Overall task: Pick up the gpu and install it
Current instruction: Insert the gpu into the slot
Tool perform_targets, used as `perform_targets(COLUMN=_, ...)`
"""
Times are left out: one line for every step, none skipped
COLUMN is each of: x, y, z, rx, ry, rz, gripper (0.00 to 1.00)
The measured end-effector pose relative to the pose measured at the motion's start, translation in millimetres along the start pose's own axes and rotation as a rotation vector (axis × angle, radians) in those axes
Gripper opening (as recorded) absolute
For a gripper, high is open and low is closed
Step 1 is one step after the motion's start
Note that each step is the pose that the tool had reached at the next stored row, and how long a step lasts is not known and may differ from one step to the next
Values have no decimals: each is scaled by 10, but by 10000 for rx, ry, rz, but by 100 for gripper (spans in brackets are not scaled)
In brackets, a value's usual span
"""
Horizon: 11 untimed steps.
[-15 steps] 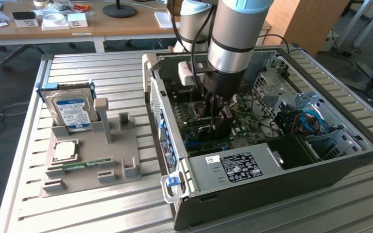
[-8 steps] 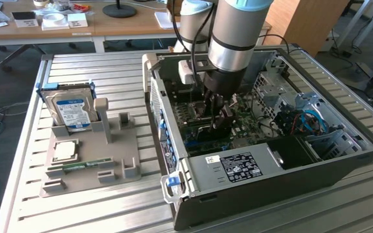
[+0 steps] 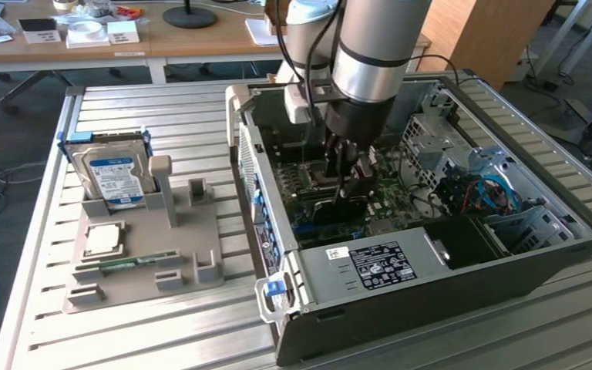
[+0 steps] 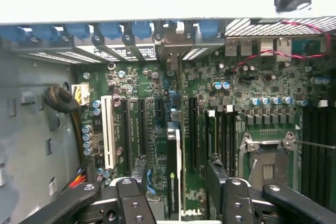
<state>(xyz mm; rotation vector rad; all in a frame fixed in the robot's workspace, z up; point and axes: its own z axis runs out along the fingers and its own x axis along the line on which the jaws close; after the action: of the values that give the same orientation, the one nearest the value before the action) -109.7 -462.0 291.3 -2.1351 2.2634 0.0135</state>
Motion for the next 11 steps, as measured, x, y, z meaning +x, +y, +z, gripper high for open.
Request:
perform_targets(x=-1, y=0, z=-24, rx=1, ry=-1, rz=0, gripper=57)
perform_targets(x=-1, y=-1, z=-46, rx=1, ry=-1, rz=0, gripper=57)
perform_targets(x=-2, y=-1, z=-67, rx=0, ry=0, rz=0, gripper=57)
perform_targets(x=-2, y=-1, z=-86, rx=0, ry=0, rz=0, gripper=57)
perform_targets(x=-3, y=-1, z=-104, rx=0, ry=-1, rz=0, gripper=57)
perform_targets(x=-3, y=-2, z=-118, rx=0, ry=0, rz=0, gripper=57)
perform_targets(x=-4, y=-2, z=-131, rx=1, ry=-1, rz=0, gripper=57)
perform_targets(x=-4, y=-2, z=-144, rx=0, ry=-1, rz=0, gripper=57)
perform_targets(x=-4, y=-2, z=-156, rx=0, ry=0, rz=0, gripper=57)
perform_targets(x=-4, y=-2, z=-166, rx=0, ry=1, rz=0, gripper=57)
perform_targets(x=-5, y=-3, z=-172, rx=1, ry=0, rz=0, gripper=57)
